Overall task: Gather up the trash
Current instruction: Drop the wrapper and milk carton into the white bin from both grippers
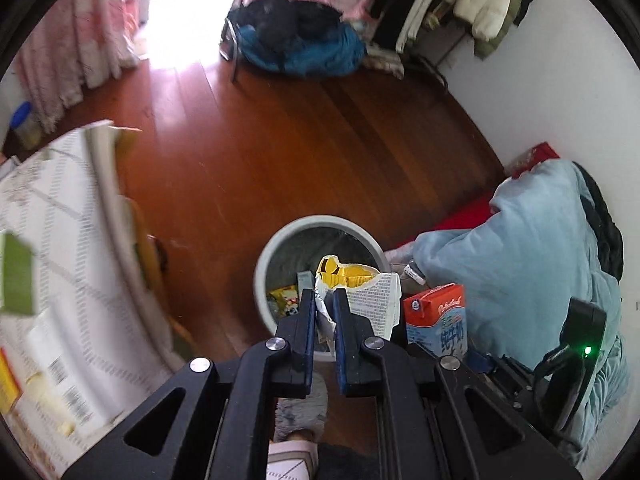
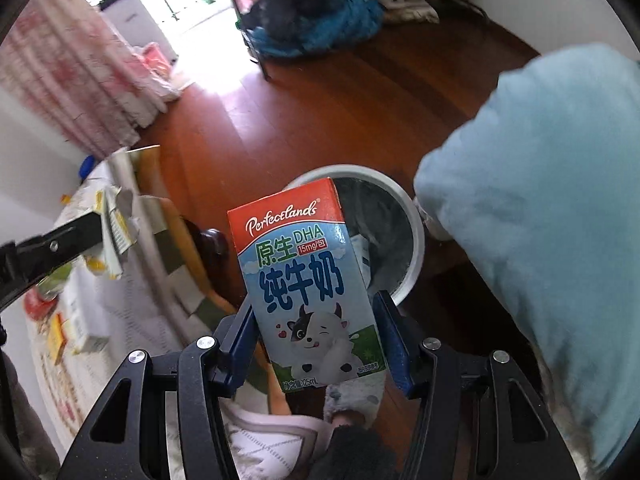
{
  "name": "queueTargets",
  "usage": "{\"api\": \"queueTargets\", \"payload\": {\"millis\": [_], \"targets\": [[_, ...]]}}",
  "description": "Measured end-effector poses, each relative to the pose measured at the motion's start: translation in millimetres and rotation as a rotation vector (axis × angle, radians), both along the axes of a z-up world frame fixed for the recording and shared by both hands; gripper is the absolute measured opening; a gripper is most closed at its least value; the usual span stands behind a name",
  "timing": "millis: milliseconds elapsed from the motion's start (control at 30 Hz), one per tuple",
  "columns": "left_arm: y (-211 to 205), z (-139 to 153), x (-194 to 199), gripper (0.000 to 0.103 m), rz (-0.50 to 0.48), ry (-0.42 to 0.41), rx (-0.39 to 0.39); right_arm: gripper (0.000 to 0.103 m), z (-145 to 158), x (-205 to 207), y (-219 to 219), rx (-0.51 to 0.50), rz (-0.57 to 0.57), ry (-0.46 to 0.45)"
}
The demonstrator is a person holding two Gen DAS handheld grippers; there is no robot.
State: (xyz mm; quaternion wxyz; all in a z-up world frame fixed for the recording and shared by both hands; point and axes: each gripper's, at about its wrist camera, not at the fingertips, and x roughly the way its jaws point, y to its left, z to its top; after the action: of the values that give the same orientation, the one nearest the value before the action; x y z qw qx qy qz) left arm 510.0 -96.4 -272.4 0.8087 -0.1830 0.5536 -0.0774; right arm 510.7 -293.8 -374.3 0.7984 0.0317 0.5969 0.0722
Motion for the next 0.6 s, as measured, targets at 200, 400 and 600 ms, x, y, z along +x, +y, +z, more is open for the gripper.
{"api": "queueTargets", "payload": {"millis": [200,400,600], "targets": [[-22,-33,43,0.007,-0.064,0.077,-0.038,0.058,-50,37,-15,-0.014,-0.057,0.038],[-24,-37,50,0.081,-0.078,0.072,0.002,0.076,-82,64,-16,-0.035,-0.093,0.065],[-19,-24,29,0.092,-0.044,0.036,0.087,0.101,-80,57,-11,-0.060,-0.101,0.037]]}}
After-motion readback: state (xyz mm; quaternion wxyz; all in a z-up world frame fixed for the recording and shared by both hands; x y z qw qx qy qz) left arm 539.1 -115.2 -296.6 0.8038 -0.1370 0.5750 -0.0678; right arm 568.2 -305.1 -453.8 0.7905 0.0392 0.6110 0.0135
